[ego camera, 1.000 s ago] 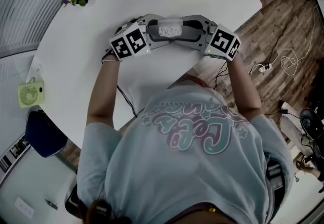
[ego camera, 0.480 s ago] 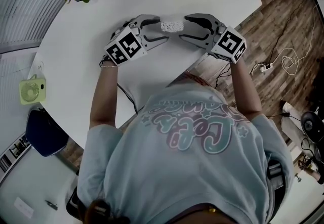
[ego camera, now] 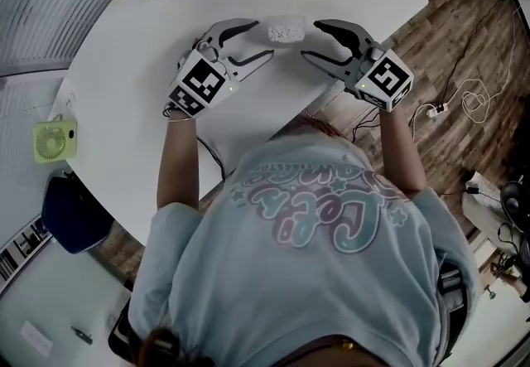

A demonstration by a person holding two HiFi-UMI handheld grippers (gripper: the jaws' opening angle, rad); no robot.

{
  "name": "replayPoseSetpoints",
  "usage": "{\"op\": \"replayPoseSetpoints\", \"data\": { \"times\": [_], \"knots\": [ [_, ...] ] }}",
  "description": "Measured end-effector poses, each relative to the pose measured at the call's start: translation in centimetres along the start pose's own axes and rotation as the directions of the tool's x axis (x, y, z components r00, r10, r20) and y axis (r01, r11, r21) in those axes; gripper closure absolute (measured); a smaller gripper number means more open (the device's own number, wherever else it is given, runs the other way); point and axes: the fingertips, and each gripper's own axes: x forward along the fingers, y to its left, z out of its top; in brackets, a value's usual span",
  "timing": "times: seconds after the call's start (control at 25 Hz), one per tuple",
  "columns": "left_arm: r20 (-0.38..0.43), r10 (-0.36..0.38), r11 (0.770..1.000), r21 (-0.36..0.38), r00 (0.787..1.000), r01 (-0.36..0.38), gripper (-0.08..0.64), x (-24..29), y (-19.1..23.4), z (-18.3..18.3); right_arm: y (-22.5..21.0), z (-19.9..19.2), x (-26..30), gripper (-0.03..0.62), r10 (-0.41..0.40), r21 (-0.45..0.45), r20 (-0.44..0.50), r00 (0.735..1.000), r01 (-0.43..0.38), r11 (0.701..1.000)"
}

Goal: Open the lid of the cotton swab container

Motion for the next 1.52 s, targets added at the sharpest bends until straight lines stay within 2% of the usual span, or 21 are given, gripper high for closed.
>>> {"op": "replayPoseSetpoints", "data": {
  "times": [0.16, 0.32, 0.48, 0.6, 0.76, 0.88, 1.08, 1.2, 1.36, 1.52],
  "knots": [
    [-0.002, 0.052, 0.999, 0.001, 0.999, -0.052, 0.337, -0.7, -0.3, 0.4, 0.6, 1.5, -0.3, 0.344, -0.028, -0.014, 0.029, 0.999, 0.028, 1.000],
    [0.039, 0.105, 0.994, -0.032, 0.994, -0.104, 0.337, -1.4, -0.4, 1.3, 1.0, 2.3, -0.7, 0.344, -0.065, -0.016, 0.052, 0.996, 0.066, 0.998],
    [0.069, 0.172, 0.985, -0.009, 0.983, -0.172, 0.337, -2.5, -0.5, 2.6, 1.3, 3.6, -1.3, 0.344, -0.106, -0.008, 0.098, 0.990, 0.107, 0.994],
    [0.088, 0.217, 0.976, -0.007, 0.972, -0.218, 0.337, -3.1, -0.4, 3.4, 1.7, 5.4, -1.5, 0.348, -0.117, -0.041, 0.163, 0.980, 0.125, 0.991],
    [0.122, 0.230, 0.973, -0.036, 0.966, -0.227, 0.341, -4.1, -1.0, 4.5, 2.6, 6.4, -2.0, 0.365, -0.142, -0.042, 0.177, 0.974, 0.152, 0.988],
    [0.147, 0.242, 0.970, -0.044, 0.959, -0.238, 0.369, -4.8, -1.4, 5.5, 3.0, 7.9, -2.1, 0.387, -0.145, -0.055, 0.215, 0.966, 0.160, 0.986],
    [0.219, 0.293, 0.956, -0.075, 0.931, -0.283, 0.436, -6.5, -1.1, 6.8, 3.8, 9.2, -1.8, 0.413, -0.135, -0.066, 0.237, 0.962, 0.154, 0.986],
    [0.232, 0.299, 0.954, -0.106, 0.926, -0.281, 0.462, -7.4, -1.4, 7.2, 4.5, 10.7, -1.6, 0.448, -0.129, -0.057, 0.292, 0.948, 0.152, 0.987],
    [0.271, 0.316, 0.946, -0.162, 0.909, -0.280, 0.504, -8.4, -1.7, 8.1, 5.0, 10.3, -1.6, 0.489, -0.131, -0.032, 0.287, 0.949, 0.146, 0.989],
    [0.296, 0.313, 0.944, -0.204, 0.902, -0.261, 0.520, -8.6, -2.3, 8.1, 5.6, 10.9, -1.0, 0.503, -0.119, -0.059, 0.312, 0.943, 0.144, 0.988]
  ]
}}
